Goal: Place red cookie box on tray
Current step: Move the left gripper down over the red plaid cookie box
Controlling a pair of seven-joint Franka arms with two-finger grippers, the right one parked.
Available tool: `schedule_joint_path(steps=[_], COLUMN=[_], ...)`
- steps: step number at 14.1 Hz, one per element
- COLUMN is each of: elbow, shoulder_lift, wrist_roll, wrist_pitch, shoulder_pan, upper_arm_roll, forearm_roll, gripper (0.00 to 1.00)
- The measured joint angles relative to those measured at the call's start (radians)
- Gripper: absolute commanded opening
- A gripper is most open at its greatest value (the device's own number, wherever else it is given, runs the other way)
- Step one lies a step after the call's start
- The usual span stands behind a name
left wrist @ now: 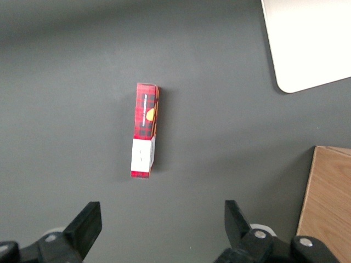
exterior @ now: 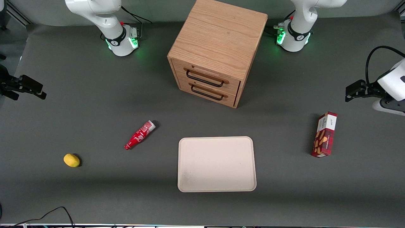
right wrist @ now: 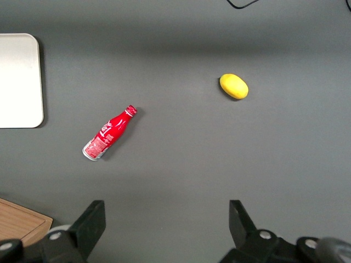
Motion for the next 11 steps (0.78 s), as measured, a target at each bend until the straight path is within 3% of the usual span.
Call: schedule_joint_path(steps=[6, 11], elbow=[0.02, -0.003], shoulder_lift=[0.018, 0.135], wrist_roll=[0.0, 0.173], wrist_pitch=[-0.059, -0.023], shoulder_pan=[0.003, 0.024], upper_arm_roll=[0.012, 0.147], forearm_roll=[0.005, 0.024], gripper=[1.0, 1.0])
